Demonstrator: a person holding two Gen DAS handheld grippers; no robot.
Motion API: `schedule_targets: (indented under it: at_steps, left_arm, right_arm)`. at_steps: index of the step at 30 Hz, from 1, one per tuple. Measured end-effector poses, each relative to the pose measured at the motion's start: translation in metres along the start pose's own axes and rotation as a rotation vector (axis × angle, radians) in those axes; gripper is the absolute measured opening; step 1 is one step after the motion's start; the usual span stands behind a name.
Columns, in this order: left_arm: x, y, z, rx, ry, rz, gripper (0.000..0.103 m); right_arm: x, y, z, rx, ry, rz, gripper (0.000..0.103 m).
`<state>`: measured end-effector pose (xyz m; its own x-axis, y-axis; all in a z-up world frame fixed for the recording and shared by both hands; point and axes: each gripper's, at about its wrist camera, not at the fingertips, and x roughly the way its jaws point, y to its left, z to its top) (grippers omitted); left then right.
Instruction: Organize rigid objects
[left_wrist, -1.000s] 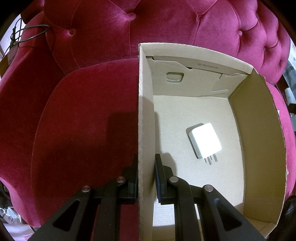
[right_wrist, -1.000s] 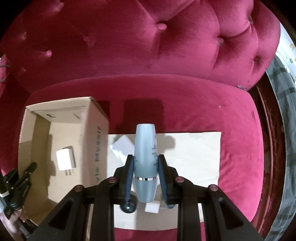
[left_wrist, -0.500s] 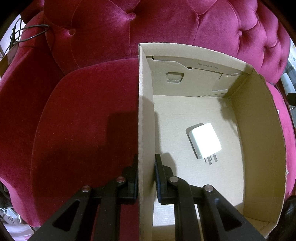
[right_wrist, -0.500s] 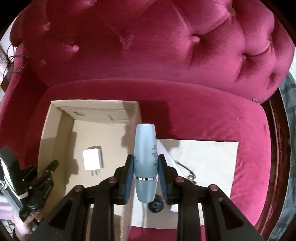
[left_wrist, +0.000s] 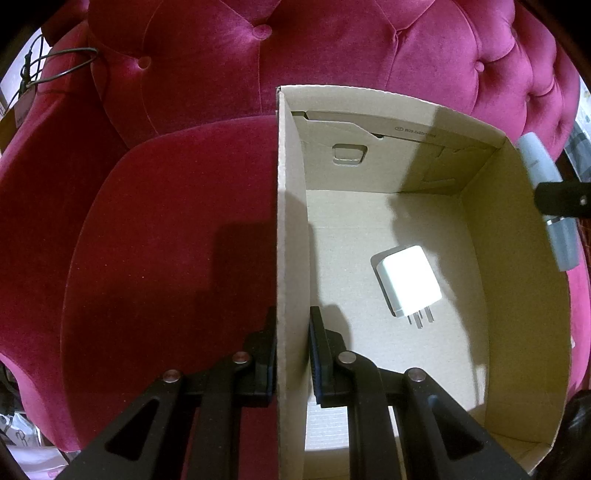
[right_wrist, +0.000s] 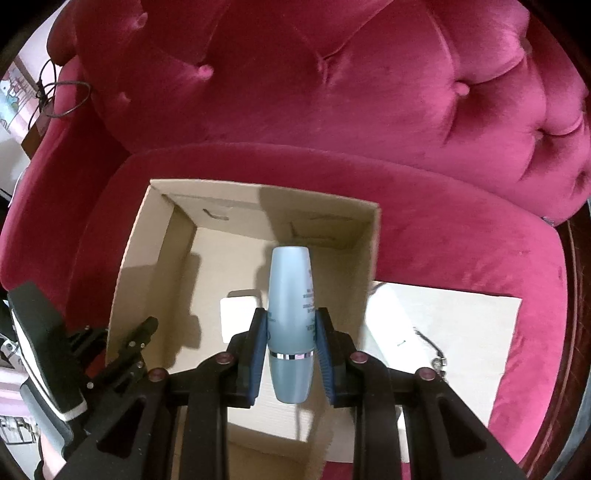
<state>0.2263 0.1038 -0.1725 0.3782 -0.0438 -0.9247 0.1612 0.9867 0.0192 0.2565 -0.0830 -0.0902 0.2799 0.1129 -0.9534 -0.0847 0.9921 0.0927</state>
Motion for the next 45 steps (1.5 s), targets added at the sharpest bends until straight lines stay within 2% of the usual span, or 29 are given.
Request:
schedule_targets:
  at_steps: [10, 25, 45]
  left_arm:
    - [0.0, 0.0, 0.0, -0.001, 0.0, -0.001, 0.015]
    - [0.0, 0.001, 0.0, 0.001, 0.001, -0.003, 0.015]
    - [0.001, 0.0, 0.001, 0.005, 0.002, -0.002, 0.015]
  right_arm:
    - [0.039, 0.019, 0.003, -0.022, 0.04, -0.033, 0.027]
    - [0.097, 0.016, 0.005, -0.007, 0.117, -0.109, 0.027]
    - [0.099, 0.029, 0.0, -0.017, 0.123, -0.118, 0.027]
